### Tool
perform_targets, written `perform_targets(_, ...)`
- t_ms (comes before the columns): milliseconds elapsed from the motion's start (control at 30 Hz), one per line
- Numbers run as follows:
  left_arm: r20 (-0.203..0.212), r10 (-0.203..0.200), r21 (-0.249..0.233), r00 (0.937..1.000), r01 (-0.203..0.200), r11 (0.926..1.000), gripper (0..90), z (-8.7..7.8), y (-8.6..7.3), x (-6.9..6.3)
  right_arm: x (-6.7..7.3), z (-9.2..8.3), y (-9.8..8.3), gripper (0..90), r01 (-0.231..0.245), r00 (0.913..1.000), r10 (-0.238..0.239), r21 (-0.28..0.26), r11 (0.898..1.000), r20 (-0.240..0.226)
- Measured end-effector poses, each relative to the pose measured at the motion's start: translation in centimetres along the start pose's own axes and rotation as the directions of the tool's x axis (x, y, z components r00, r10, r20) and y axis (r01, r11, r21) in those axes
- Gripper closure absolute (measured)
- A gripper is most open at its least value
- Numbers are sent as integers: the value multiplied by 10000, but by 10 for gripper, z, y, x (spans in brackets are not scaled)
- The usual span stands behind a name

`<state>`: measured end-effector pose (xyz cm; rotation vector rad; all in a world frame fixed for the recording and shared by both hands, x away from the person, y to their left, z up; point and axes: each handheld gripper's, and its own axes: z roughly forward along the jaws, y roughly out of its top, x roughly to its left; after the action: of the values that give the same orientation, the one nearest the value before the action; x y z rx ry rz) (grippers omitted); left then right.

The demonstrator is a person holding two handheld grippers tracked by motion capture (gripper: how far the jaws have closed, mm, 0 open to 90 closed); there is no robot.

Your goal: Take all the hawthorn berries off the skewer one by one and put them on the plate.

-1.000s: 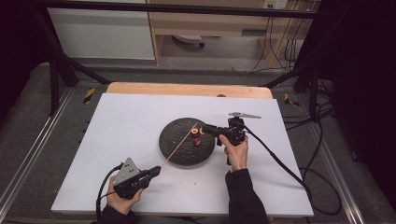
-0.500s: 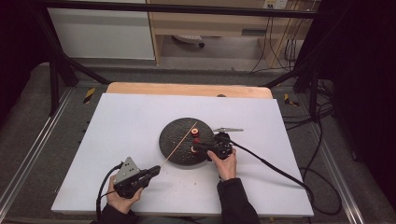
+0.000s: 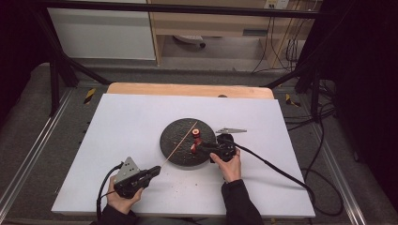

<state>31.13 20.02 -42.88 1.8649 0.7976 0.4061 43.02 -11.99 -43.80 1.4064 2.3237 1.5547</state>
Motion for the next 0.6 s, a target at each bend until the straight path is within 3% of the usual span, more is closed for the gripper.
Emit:
perform_targets(400, -41, -98, 247, 9999, 99, 9996, 883, 3, 5, 1, -6, -41, -4, 139, 1262, 9907, -1251, -172, 9919, 532)
perform_targets(600, -66, -163, 494, 9998, 166, 9986, 882, 5, 11, 2, -17, -56, -19, 50, 1687, 9830, -1697, 193, 9855, 704)
